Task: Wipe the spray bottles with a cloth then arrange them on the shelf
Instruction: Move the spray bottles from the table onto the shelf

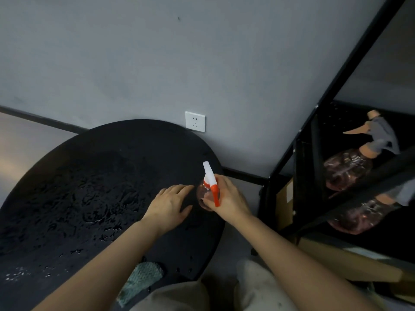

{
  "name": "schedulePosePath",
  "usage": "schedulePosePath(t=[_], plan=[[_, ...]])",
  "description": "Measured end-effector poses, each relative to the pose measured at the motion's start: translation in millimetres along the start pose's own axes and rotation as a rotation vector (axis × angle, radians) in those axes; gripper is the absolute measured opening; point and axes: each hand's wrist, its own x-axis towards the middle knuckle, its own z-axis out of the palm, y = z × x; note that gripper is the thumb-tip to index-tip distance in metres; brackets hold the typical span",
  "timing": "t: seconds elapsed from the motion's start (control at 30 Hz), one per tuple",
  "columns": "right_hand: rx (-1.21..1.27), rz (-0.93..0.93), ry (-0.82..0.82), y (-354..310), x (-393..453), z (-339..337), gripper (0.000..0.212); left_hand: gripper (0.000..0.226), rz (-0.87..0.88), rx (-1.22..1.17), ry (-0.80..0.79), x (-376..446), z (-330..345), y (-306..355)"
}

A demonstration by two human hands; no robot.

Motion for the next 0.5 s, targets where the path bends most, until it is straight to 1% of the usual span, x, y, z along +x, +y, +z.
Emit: schedulePosePath(t=[0.17,0.27,0.37,0.5], plan=[[-0.003,-0.049,0.000,-8.8,-55.6,-42.4,0.065,0.059,0.097,0.042,0.023,-29.2,-17.6,31.8],[-0.002,-0.064,0.048,-13.7,-93.0,-71.9,0.065,0.057,0.190,0.082,0.057,-47.4,-27.7,58.7],[0.002,-0.070,0.090,-13.5,-131.9,-102.6,0.061,0.056,0.282,0.102,0.059,-62.9,-37.4,92.2],[0.016,-0.050,0.161,-1.2,-183.4,-141.5,0.063,0.056,0.374,0.080,0.074,-77.5,-43.2,145.2]])
